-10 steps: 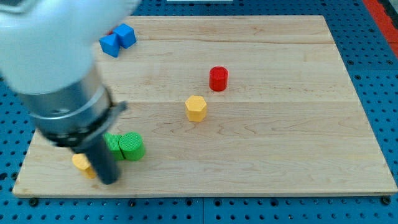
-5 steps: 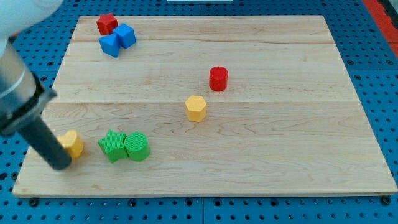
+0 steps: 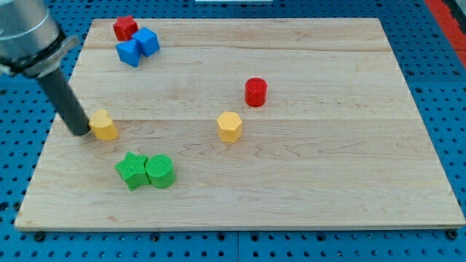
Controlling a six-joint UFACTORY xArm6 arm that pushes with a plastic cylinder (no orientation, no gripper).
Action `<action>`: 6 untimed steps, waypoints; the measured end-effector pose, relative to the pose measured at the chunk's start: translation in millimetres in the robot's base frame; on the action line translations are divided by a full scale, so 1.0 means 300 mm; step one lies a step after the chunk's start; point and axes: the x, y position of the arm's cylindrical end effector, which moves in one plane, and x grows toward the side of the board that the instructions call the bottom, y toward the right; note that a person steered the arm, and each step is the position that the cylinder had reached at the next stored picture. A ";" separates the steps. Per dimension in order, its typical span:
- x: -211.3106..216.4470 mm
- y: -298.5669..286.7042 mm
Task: Slide the yellow heart below the blue triangle
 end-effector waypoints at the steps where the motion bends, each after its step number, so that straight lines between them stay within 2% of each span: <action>1: -0.035 0.045; 2: 0.091 0.016; 3: 0.101 0.211; 5: -0.180 0.145; 6: -0.256 0.181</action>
